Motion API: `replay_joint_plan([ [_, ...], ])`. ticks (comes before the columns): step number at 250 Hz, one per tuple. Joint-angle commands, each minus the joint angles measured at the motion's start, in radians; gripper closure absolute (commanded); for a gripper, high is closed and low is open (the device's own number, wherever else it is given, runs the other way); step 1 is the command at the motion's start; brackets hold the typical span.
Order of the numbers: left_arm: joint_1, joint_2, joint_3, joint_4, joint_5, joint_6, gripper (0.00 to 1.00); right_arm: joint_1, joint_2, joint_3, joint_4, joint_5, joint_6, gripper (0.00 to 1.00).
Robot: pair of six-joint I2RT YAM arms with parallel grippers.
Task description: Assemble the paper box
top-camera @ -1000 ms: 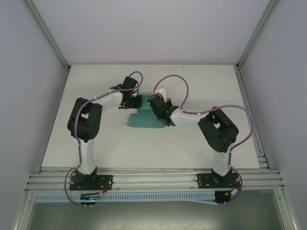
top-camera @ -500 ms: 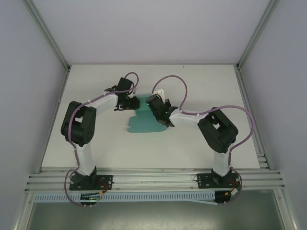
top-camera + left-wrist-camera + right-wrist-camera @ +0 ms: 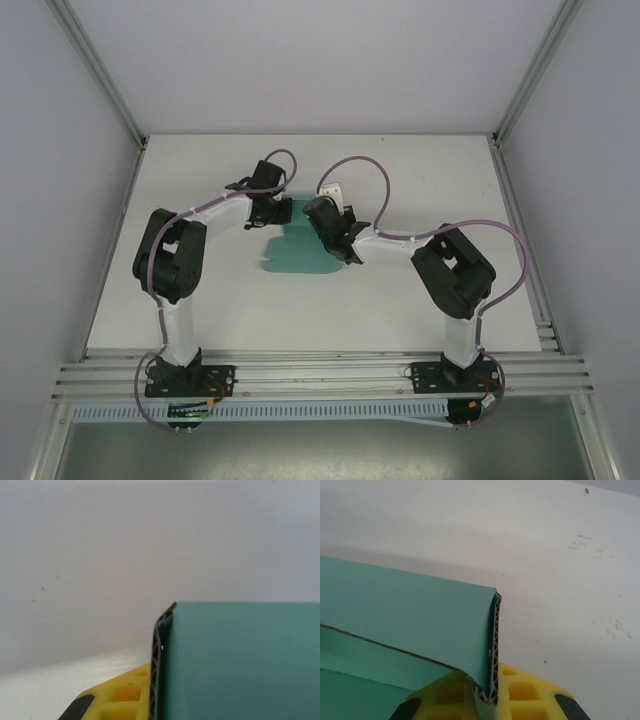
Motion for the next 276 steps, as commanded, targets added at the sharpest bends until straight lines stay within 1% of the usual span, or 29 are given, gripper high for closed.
replay_joint_plan([
  [1, 0.022, 0.135, 0.093, -0.175, -0.315, -0.112, 1.0, 0.013, 0.014, -0.013, -0.069, 0.037, -0.015, 1.0],
  [26, 0.019, 0.163, 0.106, -0.233, -0.376, -0.113, 1.0, 0.015, 0.013, -0.016, -0.079, 0.049, -0.01, 1.0],
  [40, 0.014, 0.165, 0.092, -0.236, -0.373, -0.055, 1.0, 0.015, 0.011, -0.017, -0.081, 0.051, -0.007, 1.0],
  [60, -0.004, 0.172, 0.073, -0.267, -0.441, -0.002, 1.0, 0.015, 0.012, -0.014, -0.08, 0.052, -0.014, 1.0],
  [69, -0.007, 0.184, 0.074, -0.306, -0.488, -0.024, 1.0, 0.015, 0.01, -0.014, -0.08, 0.054, -0.017, 1.0],
  [89, -0.012, 0.212, 0.074, -0.342, -0.542, -0.053, 1.0, 0.015, 0.009, -0.015, -0.082, 0.06, -0.016, 1.0],
  [118, -0.015, 0.224, 0.089, -0.358, -0.568, -0.094, 1.0, 0.015, 0.009, -0.015, -0.081, 0.053, -0.014, 1.0],
  [134, -0.016, 0.229, 0.097, -0.376, -0.543, -0.124, 1.0, 0.016, 0.008, -0.015, -0.08, 0.053, -0.015, 1.0],
  [140, -0.015, 0.226, 0.096, -0.377, -0.517, -0.134, 1.0, 0.016, 0.007, -0.014, -0.081, 0.055, -0.015, 1.0],
  [156, -0.002, 0.202, 0.079, -0.341, -0.378, -0.164, 1.0, 0.017, 0.004, -0.016, -0.082, 0.06, -0.013, 1.0],
  [179, 0.047, 0.136, -0.009, -0.199, -0.108, -0.234, 1.0, 0.017, -0.008, -0.028, -0.075, 0.06, -0.003, 1.0],
  [187, 0.063, 0.119, -0.029, -0.158, -0.055, -0.258, 1.0, 0.017, -0.012, -0.033, -0.071, 0.058, -0.002, 1.0],
  [201, 0.072, 0.117, -0.015, -0.17, -0.053, -0.3, 1.0, 0.017, -0.016, -0.038, -0.066, 0.056, 0.002, 1.0],
  [217, 0.072, 0.142, 0.042, -0.237, -0.086, -0.336, 1.0, 0.018, -0.02, -0.043, -0.058, 0.053, 0.003, 1.0],
  [228, 0.074, 0.164, 0.076, -0.271, -0.073, -0.355, 1.0, 0.018, -0.023, -0.046, -0.05, 0.048, 0.003, 1.0],
  [251, 0.077, 0.181, 0.093, -0.3, -0.057, -0.407, 1.0, 0.02, -0.023, -0.048, -0.05, 0.048, 0.01, 1.0],
  [256, 0.076, 0.183, 0.099, -0.313, -0.069, -0.418, 1.0, 0.022, -0.024, -0.05, -0.049, 0.047, 0.01, 1.0],
  [265, 0.073, 0.185, 0.108, -0.325, -0.09, -0.398, 1.0, 0.021, -0.027, -0.053, -0.046, 0.047, 0.01, 1.0],
  [276, 0.07, 0.191, 0.133, -0.37, -0.174, -0.389, 1.0, 0.021, -0.032, -0.059, -0.041, 0.046, 0.009, 1.0],
])
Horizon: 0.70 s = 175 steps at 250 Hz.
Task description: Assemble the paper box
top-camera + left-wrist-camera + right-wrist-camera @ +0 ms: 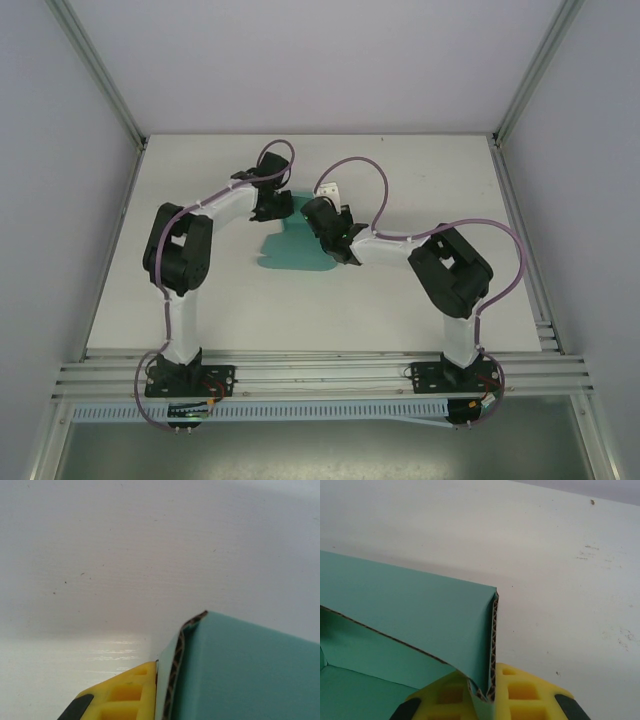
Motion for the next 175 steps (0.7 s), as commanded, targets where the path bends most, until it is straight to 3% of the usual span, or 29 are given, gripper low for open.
replay_joint_plan([
  [1, 0.066, 0.118, -0.003, -0.208, -0.157, -0.183, 1.0, 0.011, -0.046, -0.056, -0.103, 0.043, 0.018, 1.0],
  [23, 0.034, 0.143, 0.055, -0.329, -0.363, -0.187, 1.0, 0.011, -0.051, -0.065, -0.084, 0.039, 0.006, 1.0],
  [52, 0.031, 0.18, 0.084, -0.407, -0.396, -0.205, 1.0, 0.012, -0.053, -0.064, -0.083, 0.041, 0.006, 1.0],
  [104, 0.019, 0.266, 0.168, -0.7, -0.623, -0.356, 1.0, 0.013, -0.051, -0.059, -0.088, 0.046, -0.003, 1.0],
  [153, 0.023, 0.222, 0.123, -0.635, -0.616, -0.33, 1.0, 0.012, -0.066, -0.067, -0.073, 0.07, -0.019, 1.0],
  [171, 0.018, 0.167, 0.079, -0.482, -0.531, -0.226, 1.0, 0.012, -0.072, -0.077, -0.046, 0.058, -0.03, 1.0],
  [175, 0.018, 0.148, 0.057, -0.426, -0.495, -0.189, 0.96, 0.013, -0.074, -0.078, -0.041, 0.055, -0.034, 1.0],
])
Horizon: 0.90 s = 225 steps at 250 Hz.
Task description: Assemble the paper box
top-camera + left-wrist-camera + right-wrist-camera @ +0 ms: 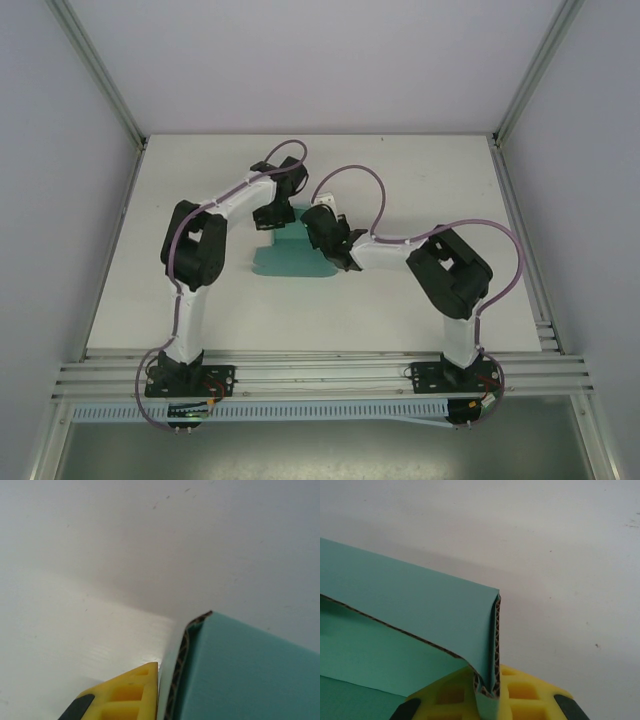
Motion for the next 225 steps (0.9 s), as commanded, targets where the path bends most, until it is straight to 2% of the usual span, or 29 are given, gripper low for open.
replay_joint_plan([
  [1, 0.097, 0.049, -0.146, 0.039, -0.216, 0.011, 0.95, -0.003, -0.068, -0.03, -0.037, 0.169, -0.043, 1.0],
  [10, 0.097, 0.001, -0.197, 0.151, -0.131, 0.065, 0.85, -0.002, -0.068, -0.025, -0.033, 0.166, -0.048, 1.0],
  [23, 0.097, -0.064, -0.264, 0.289, -0.032, 0.123, 0.85, 0.0, -0.071, -0.02, -0.032, 0.167, -0.057, 1.0],
  [32, 0.097, -0.094, -0.291, 0.342, 0.003, 0.14, 0.8, 0.002, -0.074, -0.019, -0.027, 0.173, -0.06, 1.0],
  [80, 0.095, -0.178, -0.31, 0.44, 0.153, 0.238, 0.6, 0.01, -0.082, -0.019, -0.016, 0.181, -0.076, 1.0],
  [93, 0.095, -0.203, -0.329, 0.472, 0.19, 0.249, 0.58, 0.015, -0.081, -0.015, -0.016, 0.188, -0.08, 1.0],
  [137, 0.094, -0.243, -0.361, 0.535, 0.206, 0.288, 0.49, 0.021, -0.081, -0.011, -0.018, 0.191, -0.092, 1.0],
  [149, 0.095, -0.244, -0.357, 0.545, 0.234, 0.304, 0.44, 0.021, -0.08, -0.01, -0.021, 0.19, -0.092, 1.0],
  [194, 0.094, -0.287, -0.387, 0.644, 0.363, 0.347, 0.37, 0.022, -0.073, -0.001, -0.033, 0.192, -0.087, 1.0],
  [201, 0.094, -0.297, -0.392, 0.656, 0.374, 0.352, 0.33, 0.023, -0.073, -0.003, -0.033, 0.192, -0.086, 1.0],
  [225, 0.092, -0.319, -0.411, 0.681, 0.379, 0.366, 0.3, 0.022, -0.07, 0.0, -0.033, 0.188, -0.084, 1.0],
])
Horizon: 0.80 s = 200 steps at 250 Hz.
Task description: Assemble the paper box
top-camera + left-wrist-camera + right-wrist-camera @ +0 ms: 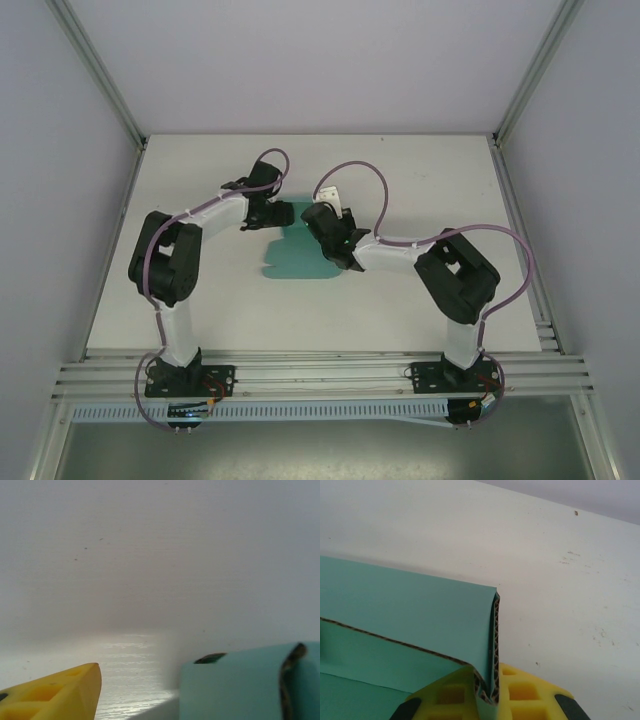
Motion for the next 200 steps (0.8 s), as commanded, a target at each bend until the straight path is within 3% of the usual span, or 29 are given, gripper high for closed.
replay_joint_plan([
  [1, 0.006, -0.073, -0.012, 0.11, 0.057, 0.041, 0.3, 0.009, -0.024, 0.004, -0.042, 0.011, -0.023, 1.0],
  [51, 0.006, -0.061, -0.009, 0.07, -0.072, 0.042, 0.41, 0.009, -0.017, 0.007, -0.054, 0.009, -0.012, 1.0],
  [78, 0.008, -0.023, 0.009, 0.06, -0.076, 0.055, 0.56, 0.009, -0.018, 0.004, -0.054, 0.009, -0.011, 1.0],
  [110, 0.008, 0.016, 0.01, 0.069, -0.139, 0.054, 0.57, 0.011, -0.02, -0.002, -0.053, 0.009, -0.01, 1.0],
  [132, 0.008, 0.038, 0.002, 0.097, -0.196, 0.043, 0.63, 0.01, -0.023, -0.009, -0.047, 0.011, -0.009, 1.0],
  [172, 0.008, 0.054, -0.038, 0.181, -0.193, 0.031, 0.63, 0.01, -0.03, -0.025, -0.031, 0.02, -0.006, 1.0],
  [200, 0.008, 0.069, -0.1, 0.294, -0.1, 0.025, 0.66, 0.01, -0.026, -0.026, -0.025, 0.019, -0.009, 1.0],
])
